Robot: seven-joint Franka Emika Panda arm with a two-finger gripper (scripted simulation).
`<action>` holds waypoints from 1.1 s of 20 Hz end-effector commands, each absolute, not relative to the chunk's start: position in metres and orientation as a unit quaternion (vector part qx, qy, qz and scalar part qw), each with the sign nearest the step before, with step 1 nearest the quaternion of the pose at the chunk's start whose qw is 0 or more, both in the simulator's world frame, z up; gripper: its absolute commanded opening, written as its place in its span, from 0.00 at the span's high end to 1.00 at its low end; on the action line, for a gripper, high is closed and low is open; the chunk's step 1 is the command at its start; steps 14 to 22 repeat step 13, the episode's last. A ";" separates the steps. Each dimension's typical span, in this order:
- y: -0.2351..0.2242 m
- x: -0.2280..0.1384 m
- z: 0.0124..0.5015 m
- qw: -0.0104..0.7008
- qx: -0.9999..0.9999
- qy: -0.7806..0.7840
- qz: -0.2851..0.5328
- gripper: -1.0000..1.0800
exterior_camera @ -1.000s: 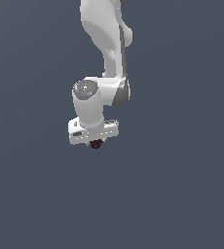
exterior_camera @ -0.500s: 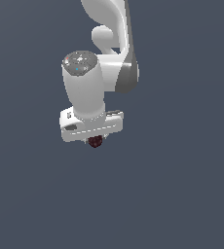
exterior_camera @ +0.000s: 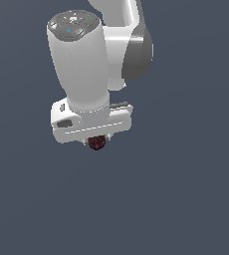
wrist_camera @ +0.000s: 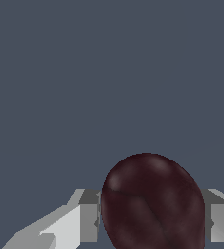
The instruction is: Pick up the object and move it to a goal position.
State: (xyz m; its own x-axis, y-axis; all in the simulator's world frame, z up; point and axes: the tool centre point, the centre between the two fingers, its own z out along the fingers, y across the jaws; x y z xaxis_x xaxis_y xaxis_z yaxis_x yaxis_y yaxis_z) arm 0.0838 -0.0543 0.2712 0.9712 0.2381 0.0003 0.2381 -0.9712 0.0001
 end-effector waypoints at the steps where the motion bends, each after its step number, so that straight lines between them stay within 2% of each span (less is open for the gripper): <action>1: -0.053 0.089 0.282 0.000 0.993 0.120 0.000 1.00; 22: -0.052 0.100 0.300 0.000 0.993 0.120 0.000 1.00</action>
